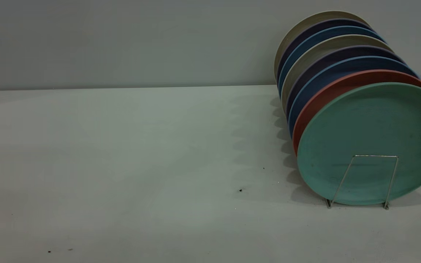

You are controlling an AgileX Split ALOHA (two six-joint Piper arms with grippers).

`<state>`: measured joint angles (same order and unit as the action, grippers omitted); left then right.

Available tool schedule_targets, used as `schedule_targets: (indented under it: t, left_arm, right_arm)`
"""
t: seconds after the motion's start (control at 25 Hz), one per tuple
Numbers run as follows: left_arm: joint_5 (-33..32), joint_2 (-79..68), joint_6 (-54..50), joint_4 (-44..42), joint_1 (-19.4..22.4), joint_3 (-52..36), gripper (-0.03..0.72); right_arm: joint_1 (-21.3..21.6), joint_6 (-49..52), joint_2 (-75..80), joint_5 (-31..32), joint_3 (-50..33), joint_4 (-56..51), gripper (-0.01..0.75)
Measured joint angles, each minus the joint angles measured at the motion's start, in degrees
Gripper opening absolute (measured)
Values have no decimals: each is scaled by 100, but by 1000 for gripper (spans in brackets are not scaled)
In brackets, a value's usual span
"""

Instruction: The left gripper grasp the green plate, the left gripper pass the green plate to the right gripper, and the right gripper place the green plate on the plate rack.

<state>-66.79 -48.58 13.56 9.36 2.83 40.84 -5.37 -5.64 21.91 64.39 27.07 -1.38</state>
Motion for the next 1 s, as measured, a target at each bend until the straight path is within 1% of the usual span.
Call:
schedule_targets:
  t: [0.16, 0.28, 0.52, 0.92, 1.0]
  left_arm:
    - [190, 741, -2, -271, 0, -905, 584]
    - [294, 1196, -67, -449, 0, -1257, 584]
    - [341, 1960, -482, -656, 0, -1288, 584]
    - [325, 3257, -537, -662, 0, -1292, 582]
    - [307, 3486, -537, -662, 0, -1292, 582]
  right_arm:
    - [-269, 81, -202, -2, 0, -50, 404]
    - [-320, 87, -376, -2, 0, -111, 404]
    - [-320, 100, -459, 3, 0, -130, 404]
    - [-320, 100, -464, 3, 0, -147, 404]
    - [-265, 100, -620, 3, 0, -158, 402]
